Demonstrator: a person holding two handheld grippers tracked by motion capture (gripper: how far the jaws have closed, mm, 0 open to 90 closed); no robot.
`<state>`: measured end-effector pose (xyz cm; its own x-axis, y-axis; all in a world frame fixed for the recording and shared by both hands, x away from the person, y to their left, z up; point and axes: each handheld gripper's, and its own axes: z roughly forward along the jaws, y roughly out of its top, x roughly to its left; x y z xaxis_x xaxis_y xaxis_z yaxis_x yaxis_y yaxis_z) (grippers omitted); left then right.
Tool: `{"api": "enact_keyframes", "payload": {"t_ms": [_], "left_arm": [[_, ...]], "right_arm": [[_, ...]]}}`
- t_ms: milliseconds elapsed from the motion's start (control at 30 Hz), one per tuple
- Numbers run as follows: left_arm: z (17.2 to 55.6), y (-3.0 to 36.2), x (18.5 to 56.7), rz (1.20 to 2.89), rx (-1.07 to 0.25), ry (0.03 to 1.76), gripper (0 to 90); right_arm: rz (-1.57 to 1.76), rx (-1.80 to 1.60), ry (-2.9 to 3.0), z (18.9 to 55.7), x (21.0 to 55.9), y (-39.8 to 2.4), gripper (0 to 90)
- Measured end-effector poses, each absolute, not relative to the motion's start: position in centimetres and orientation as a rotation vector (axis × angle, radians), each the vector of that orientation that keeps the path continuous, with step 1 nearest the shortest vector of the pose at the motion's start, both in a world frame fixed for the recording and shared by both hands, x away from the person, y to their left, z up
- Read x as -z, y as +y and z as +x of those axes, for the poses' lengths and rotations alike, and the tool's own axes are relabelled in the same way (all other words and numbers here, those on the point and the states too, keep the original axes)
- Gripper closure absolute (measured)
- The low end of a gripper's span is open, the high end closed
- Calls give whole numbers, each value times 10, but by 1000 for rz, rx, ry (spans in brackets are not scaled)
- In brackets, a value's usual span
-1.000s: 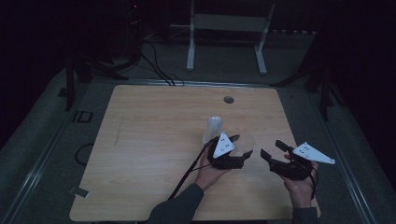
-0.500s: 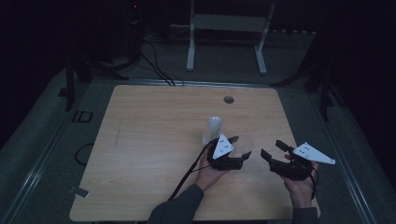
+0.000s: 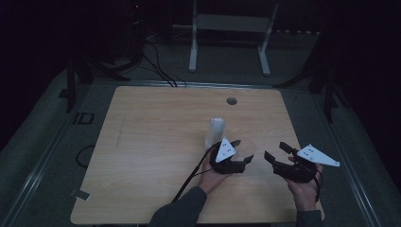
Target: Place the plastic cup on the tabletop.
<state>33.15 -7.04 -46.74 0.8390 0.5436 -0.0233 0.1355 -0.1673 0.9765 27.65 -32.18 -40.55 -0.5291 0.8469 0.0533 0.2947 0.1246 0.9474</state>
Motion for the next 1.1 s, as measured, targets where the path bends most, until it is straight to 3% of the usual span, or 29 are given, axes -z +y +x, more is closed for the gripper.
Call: {"api": "enact_keyframes", "payload": {"t_ms": [1100], "left_arm": [[333, -71, 482, 1759, -416, 536, 290]], "right_arm": [[1101, -1412, 1891, 276, 405, -323, 257]]}}
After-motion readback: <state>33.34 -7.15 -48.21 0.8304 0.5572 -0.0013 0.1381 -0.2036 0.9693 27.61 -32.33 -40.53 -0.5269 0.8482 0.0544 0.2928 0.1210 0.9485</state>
